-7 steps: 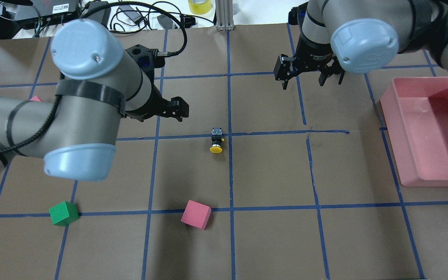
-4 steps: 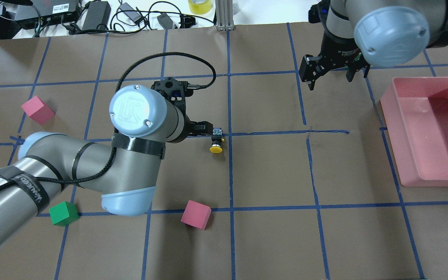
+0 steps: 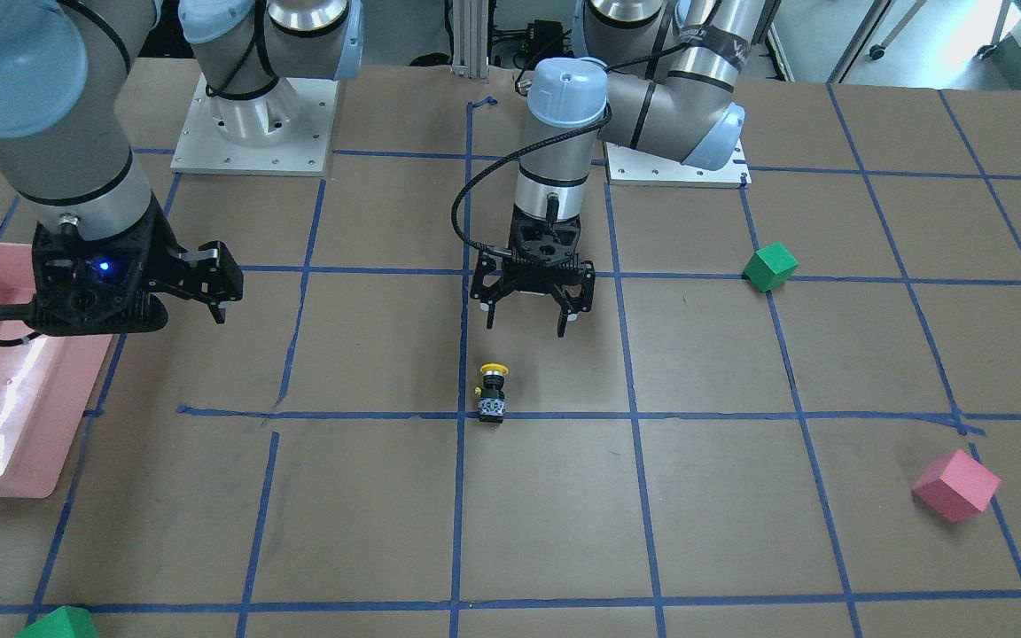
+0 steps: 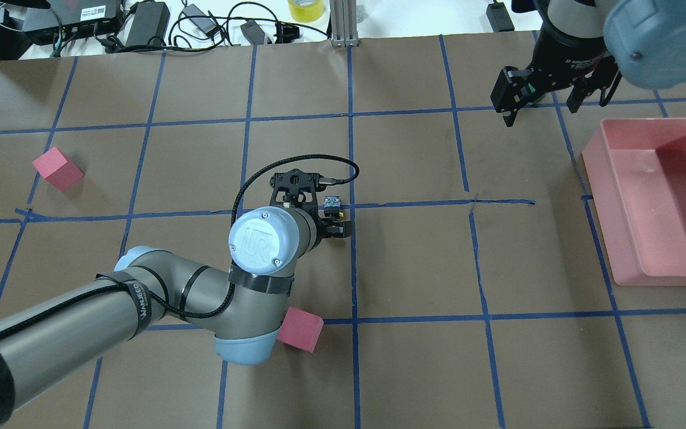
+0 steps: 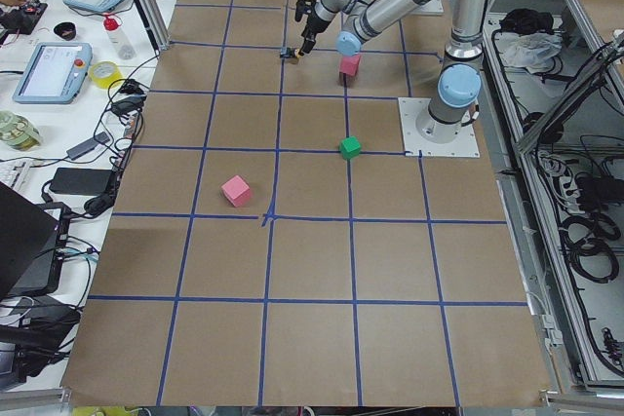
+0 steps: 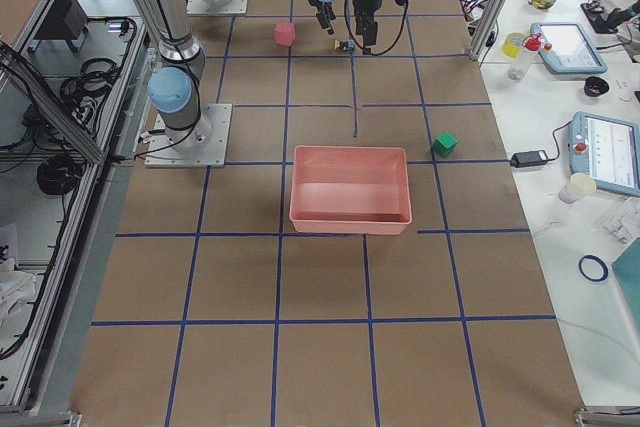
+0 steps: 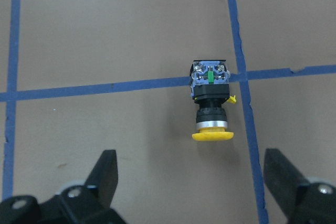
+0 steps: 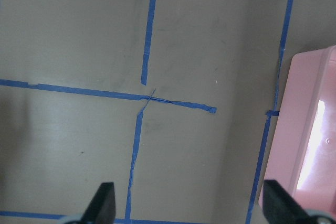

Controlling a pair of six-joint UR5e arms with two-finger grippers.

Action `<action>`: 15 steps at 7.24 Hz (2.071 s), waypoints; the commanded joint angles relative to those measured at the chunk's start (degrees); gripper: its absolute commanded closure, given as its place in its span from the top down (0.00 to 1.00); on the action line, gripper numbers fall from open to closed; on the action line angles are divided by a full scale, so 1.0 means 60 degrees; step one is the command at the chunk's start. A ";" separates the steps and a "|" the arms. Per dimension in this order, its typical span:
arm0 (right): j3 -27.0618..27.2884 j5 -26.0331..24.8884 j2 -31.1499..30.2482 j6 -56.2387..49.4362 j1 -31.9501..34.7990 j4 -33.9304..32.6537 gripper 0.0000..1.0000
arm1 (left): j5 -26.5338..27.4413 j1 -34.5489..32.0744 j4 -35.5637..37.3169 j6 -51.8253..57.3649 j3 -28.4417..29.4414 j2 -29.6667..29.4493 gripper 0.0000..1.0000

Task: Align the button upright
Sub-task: 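Grasp the switch body with the left gripper and lift it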

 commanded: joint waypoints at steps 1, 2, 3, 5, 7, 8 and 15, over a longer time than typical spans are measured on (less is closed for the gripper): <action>-0.0141 0.0752 -0.0213 0.0093 0.0054 0.0322 1.00 | 0.0325 -0.0253 0.1576 -0.0097 -0.0006 -0.1251 0.98; -0.0041 -0.0073 -0.0213 0.0107 0.0055 0.0439 1.00 | 0.0328 -0.0341 0.2278 -0.0097 0.0052 -0.1720 0.98; -0.0228 -0.0676 -0.0257 0.0108 0.0055 0.0846 1.00 | 0.0328 -0.0342 0.2517 -0.0097 0.0241 -0.2058 0.98; -0.0289 -0.0405 -0.0257 0.0267 0.0055 0.0865 1.00 | 0.0328 -0.0386 0.2520 -0.0155 0.0375 -0.2194 0.78; -0.0376 -0.0113 -0.0418 0.0459 0.0172 0.0879 1.00 | 0.0328 -0.0459 0.2520 -0.0127 0.0332 -0.1960 0.40; -0.0406 0.0266 -0.0447 0.0459 0.0187 0.0879 1.00 | 0.0342 -0.0474 0.2520 -0.0083 0.0331 -0.1858 0.29; -0.0406 0.0343 -0.0593 0.0474 0.0172 0.0923 1.00 | 0.0285 -0.0284 -0.7365 -0.1172 0.4300 -0.0145 0.00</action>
